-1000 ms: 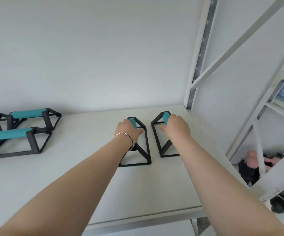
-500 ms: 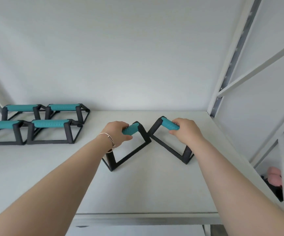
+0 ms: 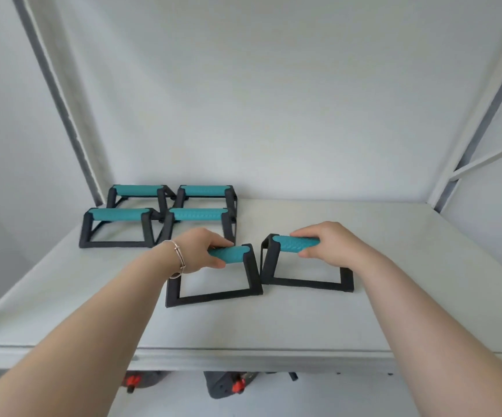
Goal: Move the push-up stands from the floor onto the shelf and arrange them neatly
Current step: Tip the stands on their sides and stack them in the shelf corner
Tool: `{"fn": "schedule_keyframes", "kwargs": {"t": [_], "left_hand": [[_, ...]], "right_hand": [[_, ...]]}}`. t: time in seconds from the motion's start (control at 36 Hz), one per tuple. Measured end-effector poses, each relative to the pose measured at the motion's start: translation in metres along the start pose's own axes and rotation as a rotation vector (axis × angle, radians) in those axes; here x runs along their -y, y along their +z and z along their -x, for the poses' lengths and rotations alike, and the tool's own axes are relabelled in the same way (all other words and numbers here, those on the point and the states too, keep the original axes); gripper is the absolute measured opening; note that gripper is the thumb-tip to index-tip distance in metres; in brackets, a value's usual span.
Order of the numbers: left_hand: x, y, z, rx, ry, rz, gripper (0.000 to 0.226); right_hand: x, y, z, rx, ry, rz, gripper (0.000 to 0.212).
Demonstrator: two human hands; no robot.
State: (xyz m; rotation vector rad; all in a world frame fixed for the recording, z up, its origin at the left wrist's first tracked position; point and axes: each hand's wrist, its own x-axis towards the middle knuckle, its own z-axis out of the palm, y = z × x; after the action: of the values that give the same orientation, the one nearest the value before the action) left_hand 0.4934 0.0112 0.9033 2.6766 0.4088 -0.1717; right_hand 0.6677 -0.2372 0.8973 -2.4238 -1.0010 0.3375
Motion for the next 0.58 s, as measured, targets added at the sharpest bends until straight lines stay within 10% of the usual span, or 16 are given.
{"fn": "schedule_keyframes", "kwargs": {"t": [0.58], "left_hand": [[0.217, -0.071, 0.079, -0.013, -0.083, 0.022, 0.046]], "right_hand": [[0.184, 0.125, -0.043, 0.073, -0.068, 0.01, 0.049]]}}
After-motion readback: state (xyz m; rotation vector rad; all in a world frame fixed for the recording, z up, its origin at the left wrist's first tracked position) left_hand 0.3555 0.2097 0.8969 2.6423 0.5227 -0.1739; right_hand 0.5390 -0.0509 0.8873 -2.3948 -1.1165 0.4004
